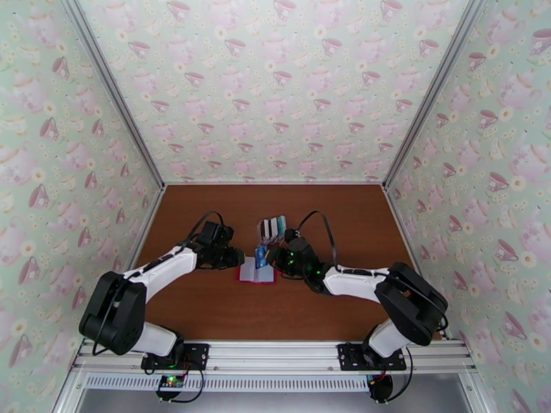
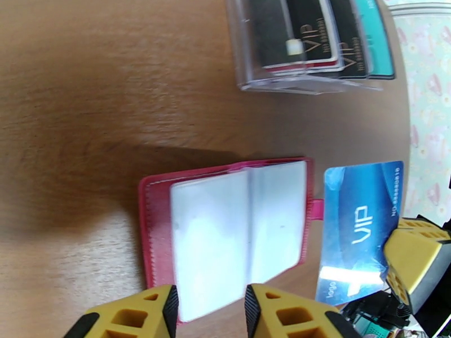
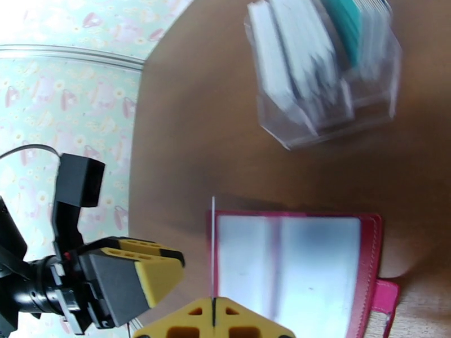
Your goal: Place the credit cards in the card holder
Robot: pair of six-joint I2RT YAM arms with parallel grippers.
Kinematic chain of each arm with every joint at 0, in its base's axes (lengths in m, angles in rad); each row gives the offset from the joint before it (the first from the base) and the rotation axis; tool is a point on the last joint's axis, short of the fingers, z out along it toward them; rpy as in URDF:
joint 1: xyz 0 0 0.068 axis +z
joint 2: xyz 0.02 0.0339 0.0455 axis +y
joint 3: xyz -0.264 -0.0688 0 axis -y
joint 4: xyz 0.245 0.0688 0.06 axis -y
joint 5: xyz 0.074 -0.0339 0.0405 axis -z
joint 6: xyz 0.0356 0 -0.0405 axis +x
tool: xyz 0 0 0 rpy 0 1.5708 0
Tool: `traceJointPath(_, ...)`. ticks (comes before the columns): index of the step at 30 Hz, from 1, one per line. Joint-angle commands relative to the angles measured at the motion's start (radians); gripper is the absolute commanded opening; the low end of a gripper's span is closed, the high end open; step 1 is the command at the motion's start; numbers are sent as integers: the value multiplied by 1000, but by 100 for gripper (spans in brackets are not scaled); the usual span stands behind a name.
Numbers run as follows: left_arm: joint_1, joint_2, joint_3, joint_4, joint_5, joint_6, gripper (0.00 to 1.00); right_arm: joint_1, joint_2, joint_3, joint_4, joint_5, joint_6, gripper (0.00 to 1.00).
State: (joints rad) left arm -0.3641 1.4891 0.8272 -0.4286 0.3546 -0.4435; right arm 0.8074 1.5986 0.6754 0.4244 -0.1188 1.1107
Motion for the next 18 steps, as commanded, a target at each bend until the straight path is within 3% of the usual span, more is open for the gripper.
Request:
traceJointPath(1,-10,32,-28,13,-34,24,38,17,25,-33,102,49,32,0)
traceJointPath(11,-38,73,-63,56,-81,37,38,58,90,-113,257,122,67,0)
traceJointPath(18,-51,96,-67,46,-131,40,37,64,107,-126,274,136,70,0)
